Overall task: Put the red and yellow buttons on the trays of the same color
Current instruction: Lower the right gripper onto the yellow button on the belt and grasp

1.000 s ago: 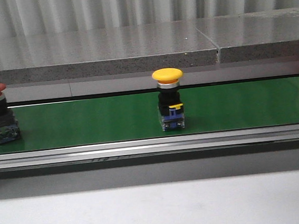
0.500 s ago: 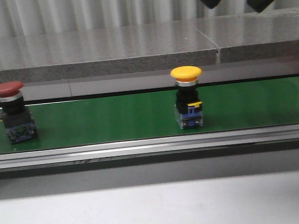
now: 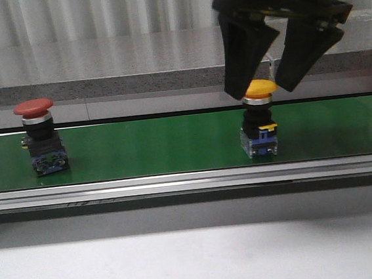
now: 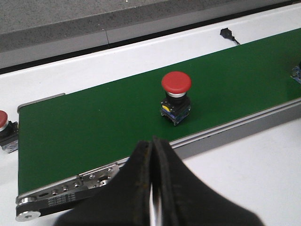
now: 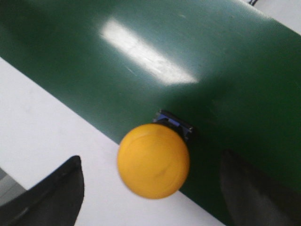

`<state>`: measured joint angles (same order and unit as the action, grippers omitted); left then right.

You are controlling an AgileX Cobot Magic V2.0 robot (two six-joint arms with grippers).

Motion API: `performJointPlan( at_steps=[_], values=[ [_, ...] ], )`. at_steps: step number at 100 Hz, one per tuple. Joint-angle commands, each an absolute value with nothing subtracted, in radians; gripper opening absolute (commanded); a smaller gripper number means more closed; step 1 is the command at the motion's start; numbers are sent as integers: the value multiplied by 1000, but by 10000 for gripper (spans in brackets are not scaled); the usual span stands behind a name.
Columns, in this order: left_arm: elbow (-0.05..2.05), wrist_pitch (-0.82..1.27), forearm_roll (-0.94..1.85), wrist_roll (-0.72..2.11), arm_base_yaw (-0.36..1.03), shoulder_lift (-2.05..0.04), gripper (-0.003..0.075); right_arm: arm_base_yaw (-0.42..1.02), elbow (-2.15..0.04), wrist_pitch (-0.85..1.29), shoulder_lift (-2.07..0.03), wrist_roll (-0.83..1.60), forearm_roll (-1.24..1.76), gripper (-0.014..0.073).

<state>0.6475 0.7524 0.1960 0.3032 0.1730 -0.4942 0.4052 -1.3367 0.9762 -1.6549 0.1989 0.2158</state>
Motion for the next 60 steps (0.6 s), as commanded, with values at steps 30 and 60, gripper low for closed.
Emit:
performJointPlan(
  at_steps=[30,60],
  values=[
    [675,685,220,292,183,-501,-21,390,-1370,928,-1668,214,192,357],
    [675,685,220,292,183,-501,-21,390,-1370,916,-1623,212,191,250]
  ],
)
